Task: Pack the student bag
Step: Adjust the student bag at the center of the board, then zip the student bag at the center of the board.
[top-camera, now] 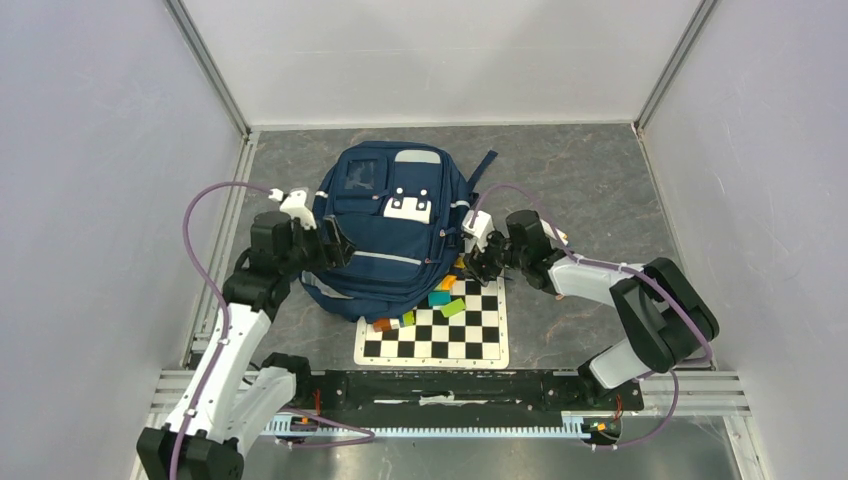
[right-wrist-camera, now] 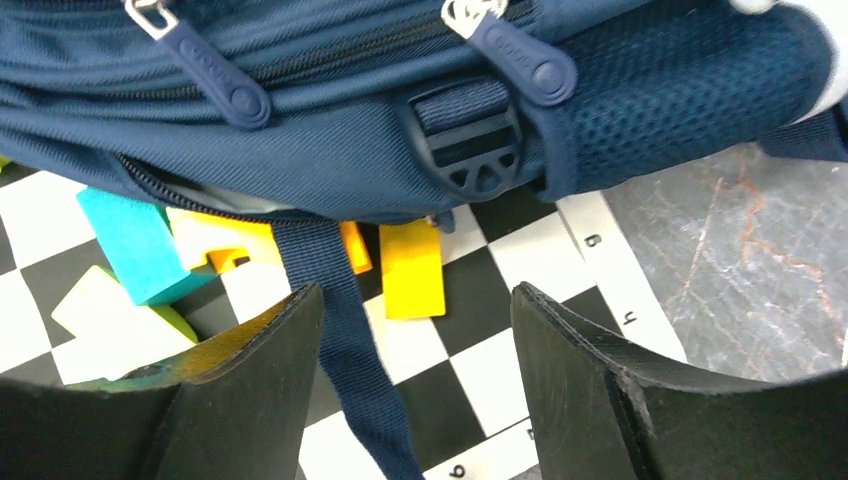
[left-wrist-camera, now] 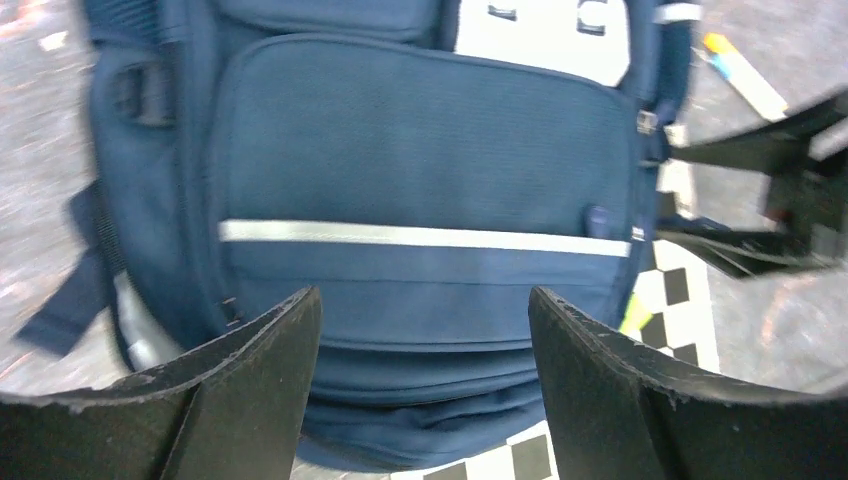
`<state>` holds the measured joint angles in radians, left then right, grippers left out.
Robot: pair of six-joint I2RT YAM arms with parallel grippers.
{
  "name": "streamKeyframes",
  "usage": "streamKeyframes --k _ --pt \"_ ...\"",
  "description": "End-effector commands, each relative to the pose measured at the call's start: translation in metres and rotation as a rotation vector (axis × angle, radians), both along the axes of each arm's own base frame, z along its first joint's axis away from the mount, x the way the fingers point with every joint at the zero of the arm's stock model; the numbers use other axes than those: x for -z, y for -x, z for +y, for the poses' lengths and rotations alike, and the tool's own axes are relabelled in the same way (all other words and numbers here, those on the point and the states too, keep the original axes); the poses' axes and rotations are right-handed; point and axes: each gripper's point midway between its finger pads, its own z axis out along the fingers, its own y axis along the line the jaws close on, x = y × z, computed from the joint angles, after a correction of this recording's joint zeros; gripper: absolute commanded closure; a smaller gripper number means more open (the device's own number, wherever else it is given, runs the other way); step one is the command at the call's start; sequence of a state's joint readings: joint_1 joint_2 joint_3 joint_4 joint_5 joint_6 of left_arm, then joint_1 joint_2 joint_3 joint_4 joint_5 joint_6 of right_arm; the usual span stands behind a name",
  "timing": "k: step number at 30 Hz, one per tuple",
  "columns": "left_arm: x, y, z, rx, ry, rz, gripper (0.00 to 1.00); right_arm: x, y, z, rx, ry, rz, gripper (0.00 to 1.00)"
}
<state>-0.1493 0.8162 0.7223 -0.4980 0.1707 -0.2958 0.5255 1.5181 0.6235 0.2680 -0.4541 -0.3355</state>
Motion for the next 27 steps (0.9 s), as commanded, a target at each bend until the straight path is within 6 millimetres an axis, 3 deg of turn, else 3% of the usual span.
streamKeyframes --k 1,6,13,18,24,27 --pt "-0.024 0.0 -0.053 0.254 0.116 -0.067 0.19 -0.022 -0.02 0.009 0.021 -0.081 -0.068 0.28" --pt "-0.02 -0.003 -0.088 0.39 -0.09 -0.085 0.17 -0.023 -0.028 0.022 0.014 -0.136 -0.053 0.31" --pt "-0.012 -0.023 -0.13 0.493 -0.226 -0.101 0.1 -0.017 -0.039 0.035 0.008 -0.157 -0.043 0.31" --pt "0.013 -0.032 -0.144 0.494 -0.319 -0.052 0.0 -0.017 -0.047 0.038 0.024 -0.177 -0.072 0.32" --pt "0.03 -0.039 -0.16 0.494 -0.389 -0.021 0.0 -0.022 -0.054 0.043 0.046 -0.229 -0.092 0.38" --pt "0.049 -0.045 -0.161 0.475 -0.439 0.042 0.0 -0.023 -0.059 0.044 0.064 -0.24 -0.098 0.41"
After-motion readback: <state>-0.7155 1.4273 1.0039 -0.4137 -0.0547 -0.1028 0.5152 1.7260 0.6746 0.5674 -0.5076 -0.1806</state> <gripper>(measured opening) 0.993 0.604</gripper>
